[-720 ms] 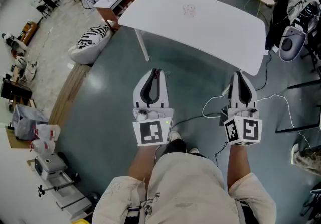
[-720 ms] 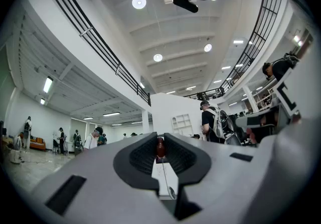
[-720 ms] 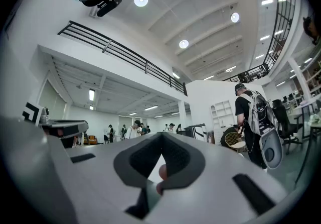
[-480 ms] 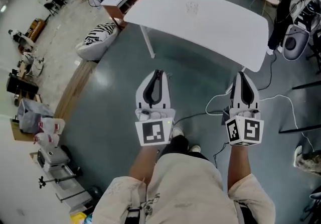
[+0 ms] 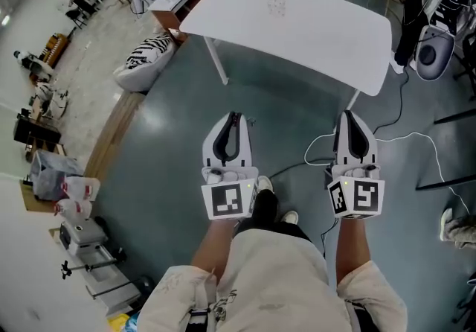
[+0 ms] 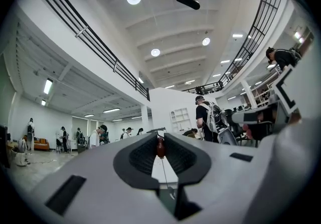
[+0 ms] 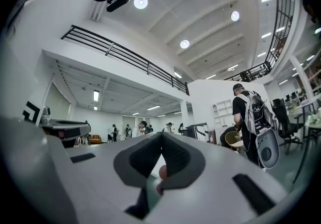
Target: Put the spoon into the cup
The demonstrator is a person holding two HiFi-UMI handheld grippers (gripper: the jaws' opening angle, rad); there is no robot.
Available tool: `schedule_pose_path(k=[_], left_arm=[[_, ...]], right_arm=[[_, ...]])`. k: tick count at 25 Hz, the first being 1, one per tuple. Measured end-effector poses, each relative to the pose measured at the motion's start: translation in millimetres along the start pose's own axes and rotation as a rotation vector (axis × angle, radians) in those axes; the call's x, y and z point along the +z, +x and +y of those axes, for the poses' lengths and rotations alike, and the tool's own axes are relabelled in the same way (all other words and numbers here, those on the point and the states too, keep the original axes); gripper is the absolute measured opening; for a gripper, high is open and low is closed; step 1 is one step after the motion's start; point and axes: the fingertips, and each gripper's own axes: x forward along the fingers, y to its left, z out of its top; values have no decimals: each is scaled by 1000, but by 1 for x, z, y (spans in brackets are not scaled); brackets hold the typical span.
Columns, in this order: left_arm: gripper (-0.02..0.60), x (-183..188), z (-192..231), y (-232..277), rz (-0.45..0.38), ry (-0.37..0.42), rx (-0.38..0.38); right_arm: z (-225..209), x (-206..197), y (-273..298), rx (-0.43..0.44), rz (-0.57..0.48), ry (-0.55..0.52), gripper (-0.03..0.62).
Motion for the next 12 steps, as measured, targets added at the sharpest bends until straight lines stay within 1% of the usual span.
schedule_pose_path(k=[5,12], left_arm=[[41,-3,-6,8,0,-8,-9],[41,-14,15,44,-24,-25,-7]], right_arm=[[-4,-2,4,-3,3,-6,-12],[-4,-7,46,3,0,-20,-12]])
